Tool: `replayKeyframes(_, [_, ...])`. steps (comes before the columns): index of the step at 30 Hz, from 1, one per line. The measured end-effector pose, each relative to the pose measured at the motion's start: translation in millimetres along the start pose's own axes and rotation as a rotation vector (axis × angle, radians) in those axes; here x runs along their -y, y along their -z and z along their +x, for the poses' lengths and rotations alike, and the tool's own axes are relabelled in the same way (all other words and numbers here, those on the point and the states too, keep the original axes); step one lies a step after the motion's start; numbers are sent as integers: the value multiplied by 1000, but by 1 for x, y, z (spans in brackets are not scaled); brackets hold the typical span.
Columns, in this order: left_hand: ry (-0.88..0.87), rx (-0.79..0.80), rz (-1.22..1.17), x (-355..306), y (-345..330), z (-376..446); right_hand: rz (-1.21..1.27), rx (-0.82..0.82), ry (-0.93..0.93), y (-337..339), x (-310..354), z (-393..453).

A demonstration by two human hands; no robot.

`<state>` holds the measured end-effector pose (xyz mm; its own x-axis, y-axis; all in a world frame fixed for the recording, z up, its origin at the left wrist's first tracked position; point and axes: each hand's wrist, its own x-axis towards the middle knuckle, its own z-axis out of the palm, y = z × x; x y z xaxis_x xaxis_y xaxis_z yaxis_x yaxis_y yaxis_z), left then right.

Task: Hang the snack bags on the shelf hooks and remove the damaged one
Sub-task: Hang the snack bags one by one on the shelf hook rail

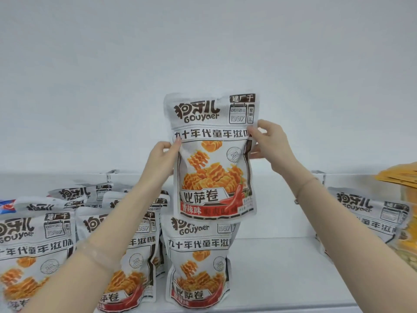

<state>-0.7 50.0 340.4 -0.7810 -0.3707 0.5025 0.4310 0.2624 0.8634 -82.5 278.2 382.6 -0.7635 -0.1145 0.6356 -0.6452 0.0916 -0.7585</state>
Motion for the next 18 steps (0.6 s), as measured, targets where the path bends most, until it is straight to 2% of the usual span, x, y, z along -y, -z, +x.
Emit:
replayKeyframes(3, [-32,62,4,-25,-7,16,-12,-123,81,-9,1,16])
replayKeyframes(6, [-111,39,81,-27,-13,37,41,-113,75,-12,-6,26])
replayKeyframes(9, [-135,-10,156,-18,-17,56,84,-36,-8,-12,-15,31])
replayKeyframes(13, [-132,-56,265,10,-22,67,75,249,-284,-10,-28,29])
replayKeyframes(15, [-101,-67,285,27,-25,69,132,264,-296,-15,-40,28])
replayKeyframes(18, [-9,-83,357,49,-27,74,197,201,-262,-30,-64,23])
